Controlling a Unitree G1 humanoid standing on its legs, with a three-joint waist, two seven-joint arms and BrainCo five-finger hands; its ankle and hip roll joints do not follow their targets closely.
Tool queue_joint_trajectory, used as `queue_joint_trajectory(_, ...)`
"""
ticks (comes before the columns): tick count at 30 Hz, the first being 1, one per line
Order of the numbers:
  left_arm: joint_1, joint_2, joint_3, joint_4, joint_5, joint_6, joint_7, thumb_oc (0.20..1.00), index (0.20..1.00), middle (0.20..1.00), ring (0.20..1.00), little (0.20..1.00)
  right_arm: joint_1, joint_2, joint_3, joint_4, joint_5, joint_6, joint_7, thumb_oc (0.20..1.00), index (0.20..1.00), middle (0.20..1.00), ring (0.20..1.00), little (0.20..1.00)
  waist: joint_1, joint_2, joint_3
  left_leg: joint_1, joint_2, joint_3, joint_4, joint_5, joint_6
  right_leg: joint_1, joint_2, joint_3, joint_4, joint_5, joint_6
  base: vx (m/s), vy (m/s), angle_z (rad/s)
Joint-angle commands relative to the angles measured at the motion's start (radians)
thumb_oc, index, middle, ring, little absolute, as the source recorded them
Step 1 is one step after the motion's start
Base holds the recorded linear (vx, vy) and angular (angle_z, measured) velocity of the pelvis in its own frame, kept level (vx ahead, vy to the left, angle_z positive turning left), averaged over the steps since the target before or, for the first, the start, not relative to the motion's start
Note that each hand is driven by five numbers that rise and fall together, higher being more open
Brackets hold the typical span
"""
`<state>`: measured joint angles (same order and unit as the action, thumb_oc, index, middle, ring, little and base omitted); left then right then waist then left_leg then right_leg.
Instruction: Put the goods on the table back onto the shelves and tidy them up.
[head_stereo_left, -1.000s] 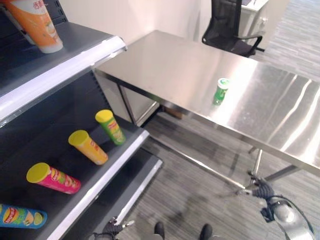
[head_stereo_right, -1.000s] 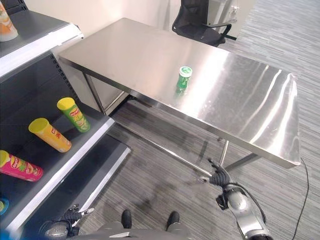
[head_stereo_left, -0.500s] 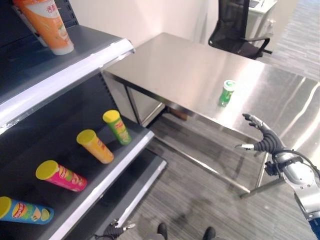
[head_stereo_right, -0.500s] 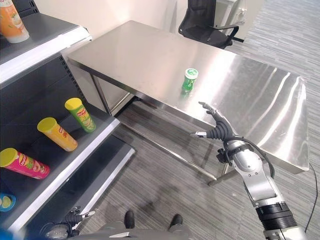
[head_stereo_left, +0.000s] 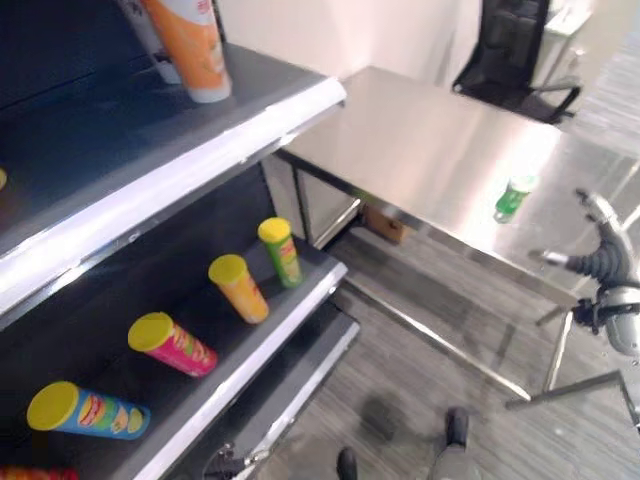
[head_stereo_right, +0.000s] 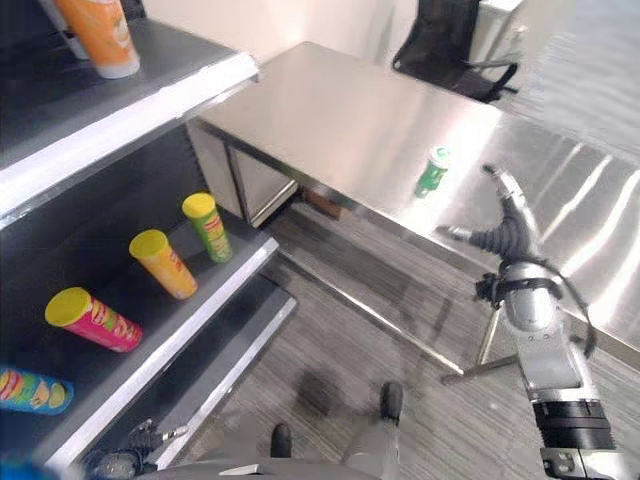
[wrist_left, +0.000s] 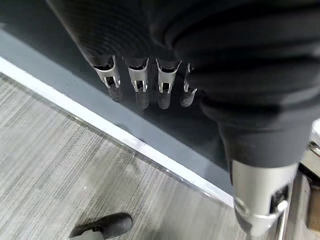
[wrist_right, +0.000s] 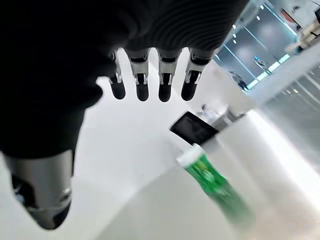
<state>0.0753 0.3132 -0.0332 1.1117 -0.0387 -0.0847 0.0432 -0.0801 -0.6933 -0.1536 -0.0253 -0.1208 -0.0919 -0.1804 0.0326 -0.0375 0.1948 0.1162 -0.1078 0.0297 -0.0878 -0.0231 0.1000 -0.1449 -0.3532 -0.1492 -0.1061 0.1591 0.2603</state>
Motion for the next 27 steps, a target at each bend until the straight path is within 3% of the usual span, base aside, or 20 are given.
queue_joint_trajectory(1,-0.037,0.031,-0.003,-0.030,-0.011,-0.027,0.015,1.000,1.000,1.000,1.000,1.000,-0.044,-0.070,-0.078,-0.006,-0.057,-0.016,-0.060,1.000,1.000,1.000,1.000,1.000,0.010,-0.037,-0.005,0.085,0.087,-0.081,0.001,-0.140,-0.128,0.026,0.044,0.029,0.064,0.025,0.001,0.30,-0.232,0.92)
queue_joint_trajectory(4,-0.035,0.028,-0.005,-0.039,-0.011,-0.027,0.016,1.000,1.000,1.000,1.000,1.000,0.006,-0.077,-0.135,-0.030,-0.059,-0.017,-0.058,1.000,1.000,1.000,1.000,1.000,-0.010,-0.038,-0.028,0.096,0.128,-0.120,0.001,-0.144,-0.149,0.042,0.082,0.039,0.077,-0.006,0.001,0.21,-0.195,0.91)
queue_joint_trajectory(7,-0.030,0.024,-0.012,-0.049,-0.026,-0.026,0.016,1.000,1.000,1.000,1.000,1.000,0.063,-0.095,-0.205,-0.033,-0.040,-0.018,-0.056,1.000,1.000,1.000,1.000,1.000,-0.022,-0.027,-0.049,0.085,0.185,-0.153,0.019,-0.144,-0.173,0.084,0.113,-0.025,0.073,-0.055,-0.013,0.17,-0.243,0.63)
queue_joint_trajectory(14,-0.022,0.001,-0.025,-0.045,-0.030,-0.018,0.008,1.000,1.000,1.000,1.000,1.000,0.128,-0.110,-0.307,-0.016,-0.032,-0.005,-0.089,1.000,1.000,1.000,1.000,1.000,-0.030,0.003,-0.059,0.048,0.265,-0.135,0.049,-0.121,-0.235,0.158,0.158,-0.117,0.043,-0.123,-0.054,0.09,-0.159,0.33)
queue_joint_trajectory(17,-0.031,-0.007,-0.035,-0.036,-0.023,-0.011,0.007,1.000,1.000,1.000,1.000,1.000,0.161,-0.100,-0.346,-0.006,-0.007,0.001,-0.101,1.000,1.000,1.000,1.000,1.000,-0.045,0.010,-0.052,0.020,0.295,-0.054,0.078,-0.109,-0.259,0.197,0.157,-0.165,0.022,-0.144,-0.063,0.04,-0.063,0.37)
queue_joint_trajectory(21,-0.046,0.000,-0.047,-0.067,-0.009,-0.004,-0.011,1.000,1.000,1.000,1.000,1.000,0.205,-0.099,-0.357,0.025,0.039,0.025,-0.041,1.000,1.000,1.000,1.000,1.000,-0.087,-0.007,-0.025,-0.057,0.317,0.201,0.178,-0.075,-0.248,0.212,0.124,-0.223,0.019,-0.143,-0.067,-0.07,-0.001,0.75)
queue_joint_trajectory(23,-0.040,0.004,-0.047,-0.072,0.001,-0.003,-0.020,1.000,1.000,1.000,1.000,1.000,0.195,-0.102,-0.331,0.062,0.063,0.028,-0.022,1.000,1.000,1.000,1.000,1.000,-0.088,0.005,-0.033,-0.040,0.326,0.235,0.144,-0.066,-0.254,0.214,0.133,-0.224,0.019,-0.145,-0.066,0.04,-0.007,0.28)
queue_joint_trajectory(27,-0.048,0.015,-0.062,-0.070,0.011,0.001,-0.023,1.000,1.000,1.000,1.000,1.000,0.155,-0.112,-0.257,0.161,0.087,0.039,0.007,1.000,1.000,1.000,1.000,1.000,-0.082,0.009,-0.038,-0.017,0.314,0.231,0.089,-0.044,-0.248,0.216,0.126,-0.225,0.019,-0.138,-0.062,0.04,0.002,-0.05)
